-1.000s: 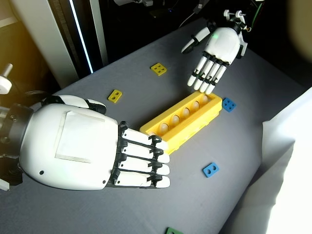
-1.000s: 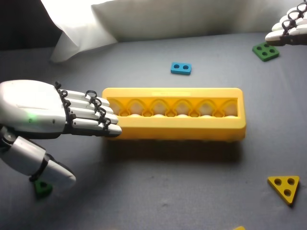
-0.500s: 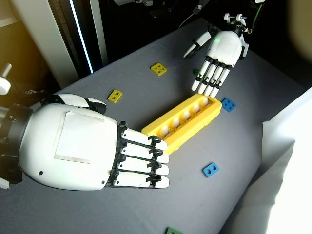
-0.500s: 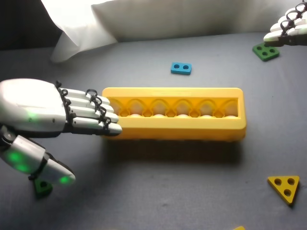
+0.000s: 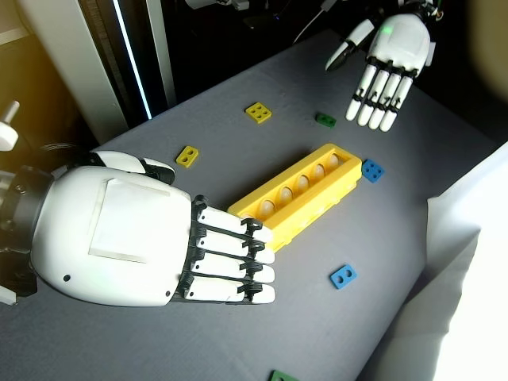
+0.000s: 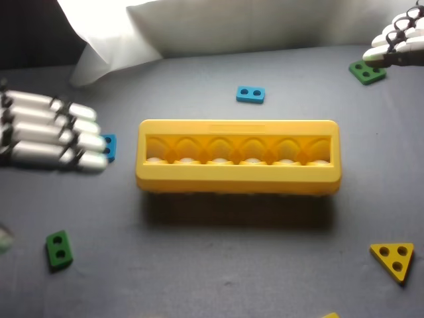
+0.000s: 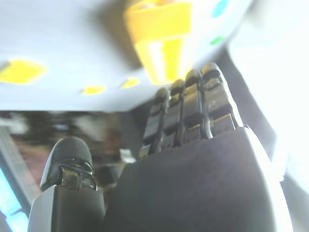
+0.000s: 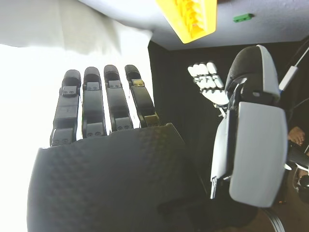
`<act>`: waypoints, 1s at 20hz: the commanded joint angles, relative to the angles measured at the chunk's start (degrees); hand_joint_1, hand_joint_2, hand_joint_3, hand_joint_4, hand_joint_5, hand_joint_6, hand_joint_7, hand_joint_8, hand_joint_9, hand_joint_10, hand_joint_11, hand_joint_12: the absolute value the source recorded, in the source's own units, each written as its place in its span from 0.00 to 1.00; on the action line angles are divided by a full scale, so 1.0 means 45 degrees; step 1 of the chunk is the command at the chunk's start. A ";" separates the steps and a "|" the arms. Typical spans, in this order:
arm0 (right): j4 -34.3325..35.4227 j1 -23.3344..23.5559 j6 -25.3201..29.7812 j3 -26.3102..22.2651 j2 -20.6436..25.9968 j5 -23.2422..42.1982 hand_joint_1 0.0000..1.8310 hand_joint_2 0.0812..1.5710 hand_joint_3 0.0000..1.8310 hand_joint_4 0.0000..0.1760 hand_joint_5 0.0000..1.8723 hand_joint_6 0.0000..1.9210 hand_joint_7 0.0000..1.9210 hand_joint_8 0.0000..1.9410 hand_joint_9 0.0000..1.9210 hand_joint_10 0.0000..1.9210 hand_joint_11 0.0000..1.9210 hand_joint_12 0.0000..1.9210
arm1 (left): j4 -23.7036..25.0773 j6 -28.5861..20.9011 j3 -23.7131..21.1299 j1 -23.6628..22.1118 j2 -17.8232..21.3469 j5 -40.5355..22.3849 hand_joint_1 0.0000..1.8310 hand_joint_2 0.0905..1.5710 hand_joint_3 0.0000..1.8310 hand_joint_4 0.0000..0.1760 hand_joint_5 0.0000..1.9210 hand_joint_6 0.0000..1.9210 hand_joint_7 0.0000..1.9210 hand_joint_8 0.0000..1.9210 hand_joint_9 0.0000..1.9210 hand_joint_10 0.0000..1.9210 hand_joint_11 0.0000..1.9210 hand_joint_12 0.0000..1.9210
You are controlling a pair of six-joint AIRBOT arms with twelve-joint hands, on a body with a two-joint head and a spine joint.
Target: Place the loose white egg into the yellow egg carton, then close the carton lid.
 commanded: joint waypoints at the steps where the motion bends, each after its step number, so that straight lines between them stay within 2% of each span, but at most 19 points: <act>1: 0.0626 0.0137 0.0114 -0.0011 0.0221 -0.0101 0.19 0.58 0.00 0.00 0.02 0.00 0.00 0.00 0.00 0.00 0.00 0.00 | -0.0772 0.0034 0.0006 0.0034 0.0404 -0.1070 0.00 0.76 0.00 0.00 0.00 0.00 0.00 0.00 0.00 0.00 0.00 0.00; 3: 0.0625 0.0137 0.0115 -0.0043 0.0235 -0.0100 0.16 0.58 0.00 0.00 0.01 0.00 0.00 0.00 0.00 0.00 0.00 0.00 | -0.0539 0.0033 -0.0178 0.0125 0.0795 -0.1196 0.00 0.75 0.00 0.00 0.00 0.00 0.00 0.00 0.00 0.00 0.00 0.00; 5: 0.0625 0.0133 0.0115 -0.0071 0.0253 -0.0095 0.17 0.58 0.00 0.00 0.01 0.00 0.00 0.00 0.00 0.00 0.00 0.00 | -0.0233 -0.0423 -0.0273 -0.0339 0.0861 -0.1158 0.00 0.75 0.00 0.00 0.00 0.00 0.00 0.00 0.00 0.00 0.00 0.00; 8: 0.0625 0.0128 0.0114 -0.0144 0.0278 -0.0094 0.19 0.59 0.00 0.00 0.01 0.00 0.00 0.00 0.00 0.00 0.00 0.00 | -0.0607 -0.0571 -0.0408 -0.0346 0.0868 -0.0972 0.00 0.74 0.00 0.00 0.02 0.01 0.02 0.01 0.01 0.00 0.01 0.00; 13: 0.0623 0.0124 0.0114 -0.0256 0.0320 -0.0094 0.17 0.59 0.00 0.00 0.02 0.00 0.00 0.00 0.00 0.00 0.00 0.00 | -0.0601 -0.0704 -0.0966 -0.0229 0.0831 -0.0629 0.00 0.75 0.00 0.00 0.01 0.00 0.01 0.00 0.00 0.00 0.00 0.00; 16: 0.0623 0.0124 0.0114 -0.0271 0.0325 -0.0094 0.18 0.59 0.00 0.00 0.03 0.00 0.00 0.00 0.00 0.00 0.00 0.00 | -0.0601 -0.1322 -0.1250 -0.0261 0.0835 -0.0577 0.00 0.75 0.00 0.00 0.02 0.01 0.02 0.00 0.00 0.00 0.00 0.00; 18: 0.0623 0.0124 0.0114 -0.0274 0.0325 -0.0094 0.16 0.59 0.00 0.00 0.03 0.00 0.00 0.00 0.00 0.00 0.00 0.00 | -0.0018 -0.1896 -0.1247 -0.0470 0.0856 -0.0260 0.00 0.75 0.00 0.00 0.01 0.00 0.01 0.00 0.00 0.00 0.00 0.00; 20: 0.0623 0.0124 0.0115 -0.0286 0.0327 -0.0085 0.18 0.60 0.00 0.00 0.04 0.00 0.01 0.00 0.00 0.00 0.00 0.00 | -0.0904 -0.0759 -0.1159 -0.0283 0.0785 -0.0554 0.00 0.75 0.00 0.00 0.01 0.00 0.01 0.00 0.00 0.00 0.00 0.00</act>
